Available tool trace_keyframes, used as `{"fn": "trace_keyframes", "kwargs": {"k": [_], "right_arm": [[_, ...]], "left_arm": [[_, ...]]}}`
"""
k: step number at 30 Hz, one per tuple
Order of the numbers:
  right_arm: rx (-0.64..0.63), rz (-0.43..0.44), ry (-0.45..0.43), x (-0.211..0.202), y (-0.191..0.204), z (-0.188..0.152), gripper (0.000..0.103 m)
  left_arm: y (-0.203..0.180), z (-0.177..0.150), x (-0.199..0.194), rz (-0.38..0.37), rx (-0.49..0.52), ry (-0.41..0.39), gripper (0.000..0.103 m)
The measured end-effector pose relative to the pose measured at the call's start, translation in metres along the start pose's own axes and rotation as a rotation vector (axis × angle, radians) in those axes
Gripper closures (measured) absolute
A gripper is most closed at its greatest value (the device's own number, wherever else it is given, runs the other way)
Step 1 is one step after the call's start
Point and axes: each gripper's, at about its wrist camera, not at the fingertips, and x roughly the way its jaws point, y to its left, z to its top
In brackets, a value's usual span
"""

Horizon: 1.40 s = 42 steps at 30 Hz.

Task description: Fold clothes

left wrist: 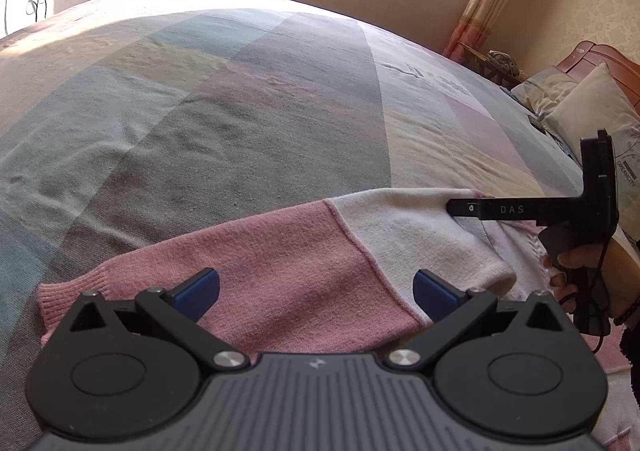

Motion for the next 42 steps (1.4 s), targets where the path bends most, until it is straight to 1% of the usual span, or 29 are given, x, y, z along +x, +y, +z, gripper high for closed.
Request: {"fn": "trace_keyframes", "kwargs": {"k": [2,4,6,8,10,12,13,15,18,19,21,24,25,27,30,31,35,37,38,40,42], "right_arm": [[0.034,-0.015,0.0,0.006,0.003,0.007,0.007],[0.023,-0.007,0.006,-0.001,0.008,0.006,0.008],[0.021,0.02,-0.005,-0.02,0.009,-0.001,0.008],[0.042,0.023,-0.03,-0.052,0.006,-0.016,0.008],[0.068,0.021,-0.04,-0.085,0.003,-0.038,0.006],[0.096,0.016,-0.038,-0.119,0.0,-0.069,0.0],[0.105,0.01,-0.034,-0.133,-0.002,-0.085,0.0],[0.124,-0.03,-0.015,-0.165,-0.001,-0.126,0.0],[0.179,-0.09,-0.025,-0.202,0.002,-0.177,0.0],[0.2,-0.106,-0.031,-0.212,0.003,-0.192,0.0],[0.258,-0.112,-0.052,-0.227,0.005,-0.216,0.0],[0.353,-0.095,-0.098,-0.24,0.001,-0.234,0.0],[0.38,-0.087,-0.108,-0.243,0.0,-0.236,0.0],[0.416,-0.076,-0.125,-0.249,-0.002,-0.236,0.0],[0.426,-0.073,-0.165,-0.259,-0.003,-0.234,0.0],[0.426,-0.075,-0.178,-0.261,-0.004,-0.234,0.0],[0.439,-0.071,-0.204,-0.264,-0.009,-0.236,0.0],[0.454,-0.063,-0.196,-0.26,-0.012,-0.238,0.0],[0.46,-0.06,-0.191,-0.258,-0.013,-0.239,0.0],[0.47,-0.053,-0.179,-0.253,-0.014,-0.24,0.0],[0.477,-0.035,-0.166,-0.246,-0.012,-0.242,0.0]], "left_arm": [[0.004,0.0,-0.002,-0.028,-0.01,0.003,0.001],[0.004,-0.001,-0.006,-0.055,-0.012,0.002,0.001],[0.0,-0.003,-0.009,-0.08,0.001,0.004,0.001],[-0.01,-0.005,-0.012,-0.12,0.027,0.013,0.001],[-0.026,-0.008,-0.015,-0.176,0.067,0.024,0.001],[-0.045,-0.014,-0.017,-0.231,0.106,0.041,0.001],[-0.054,-0.016,-0.017,-0.257,0.125,0.051,0.001],[-0.074,-0.026,-0.014,-0.296,0.158,0.08,0.001],[-0.097,-0.041,-0.006,-0.303,0.201,0.132,0.001],[-0.102,-0.047,-0.006,-0.291,0.219,0.13,0.001],[-0.105,-0.056,-0.001,-0.254,0.242,0.126,0.001],[-0.094,-0.062,0.01,-0.207,0.22,0.117,0.001],[-0.088,-0.063,0.009,-0.22,0.215,0.089,0.001],[-0.076,-0.063,0.006,-0.194,0.212,0.044,0.001],[-0.054,-0.061,0.003,-0.13,0.222,-0.002,0.001],[-0.046,-0.06,0.001,-0.126,0.22,-0.014,0.001],[-0.015,-0.056,-0.006,-0.073,0.173,-0.056,0.001],[0.0,-0.054,-0.009,-0.079,0.147,-0.078,0.001],[0.008,-0.052,-0.01,-0.107,0.113,-0.087,0.001],[0.023,-0.047,-0.012,-0.17,0.014,-0.101,0.001],[0.038,-0.043,-0.012,-0.217,-0.085,-0.12,0.001]]}}
